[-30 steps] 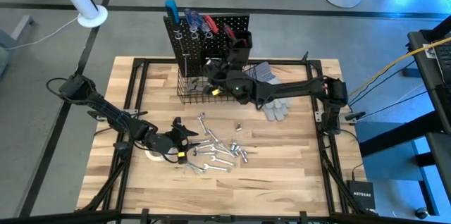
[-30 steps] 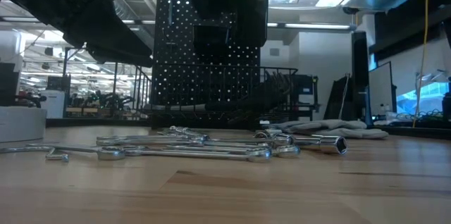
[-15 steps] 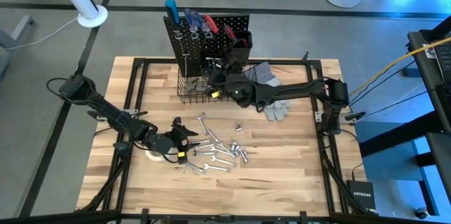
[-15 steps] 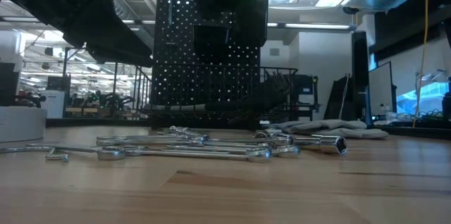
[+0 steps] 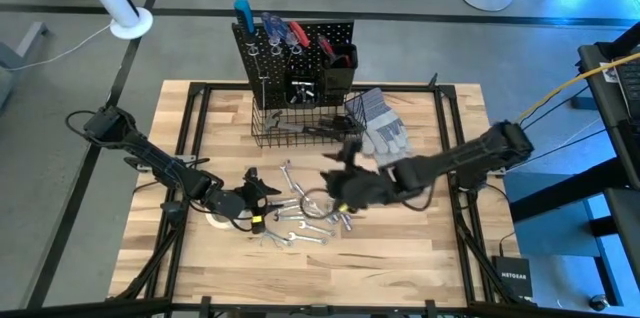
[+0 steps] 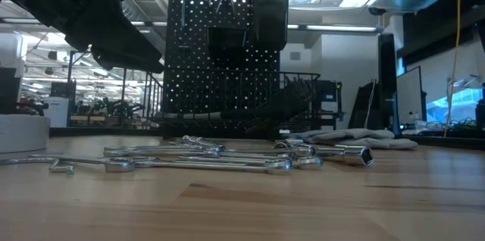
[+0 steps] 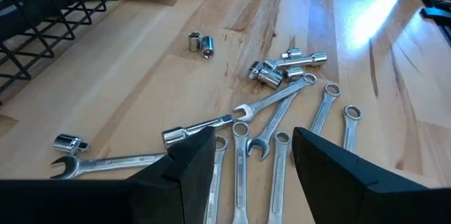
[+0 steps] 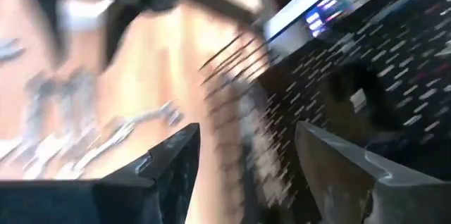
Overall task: Hang tools onto peg board
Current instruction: Put the socket wrench into the left black bin on the peg board
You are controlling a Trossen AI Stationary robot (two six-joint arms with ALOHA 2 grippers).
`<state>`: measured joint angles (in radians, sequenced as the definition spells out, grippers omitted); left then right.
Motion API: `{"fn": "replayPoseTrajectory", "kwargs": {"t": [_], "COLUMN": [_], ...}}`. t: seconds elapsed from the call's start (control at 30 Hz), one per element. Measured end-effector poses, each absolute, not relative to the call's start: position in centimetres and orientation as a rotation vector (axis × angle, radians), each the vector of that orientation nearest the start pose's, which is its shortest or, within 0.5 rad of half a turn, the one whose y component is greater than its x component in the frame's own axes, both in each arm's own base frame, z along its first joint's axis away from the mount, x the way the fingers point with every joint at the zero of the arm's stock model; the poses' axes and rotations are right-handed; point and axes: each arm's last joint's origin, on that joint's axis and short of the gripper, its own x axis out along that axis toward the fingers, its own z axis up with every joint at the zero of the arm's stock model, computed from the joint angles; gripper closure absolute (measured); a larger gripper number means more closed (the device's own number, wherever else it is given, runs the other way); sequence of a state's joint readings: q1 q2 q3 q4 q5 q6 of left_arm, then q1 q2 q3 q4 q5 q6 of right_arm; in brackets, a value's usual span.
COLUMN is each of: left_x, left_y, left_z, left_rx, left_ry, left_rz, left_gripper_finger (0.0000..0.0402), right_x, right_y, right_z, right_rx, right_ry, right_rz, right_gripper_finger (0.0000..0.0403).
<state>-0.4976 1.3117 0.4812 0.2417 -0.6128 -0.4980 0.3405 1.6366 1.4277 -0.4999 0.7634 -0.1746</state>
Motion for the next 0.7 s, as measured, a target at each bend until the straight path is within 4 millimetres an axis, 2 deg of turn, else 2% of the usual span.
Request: {"fn": "replayPoseTrajectory", "kwargs": {"t": [0.13,0.3,0.5,0.6,0.7], "left_x": [21.7,21.7,21.7,21.7,21.7], "left_y": [-9.9,-9.9,-9.8,-9.8,-9.8], "left_z": [16.8,16.8,16.8,16.8,16.8], "left_rx": [-0.169,-0.152,-0.127,-0.127,-0.127], "left_ry": [0.457,0.457,0.46,0.46,0.46], "left_rz": [0.23,0.227,0.221,0.222,0.222], "left_gripper_finger": [0.0219,0.0219,0.0219,0.0219,0.0219], "right_x": [32.2,31.2,30.8,30.3,29.7], "right_y": [11.1,10.9,7.4,5.5,4.1], "right_z": [30.6,26.0,19.5,17.1,15.6], "right_rx": [-0.433,-0.404,-0.29,-0.187,-0.113], "right_ry": [0.735,0.793,0.74,0.711,0.693], "right_rz": [-0.261,-0.248,-0.298,-0.289,-0.249], "right_gripper_finger": [0.0164,0.0164,0.0164,0.0164,0.0164]}}
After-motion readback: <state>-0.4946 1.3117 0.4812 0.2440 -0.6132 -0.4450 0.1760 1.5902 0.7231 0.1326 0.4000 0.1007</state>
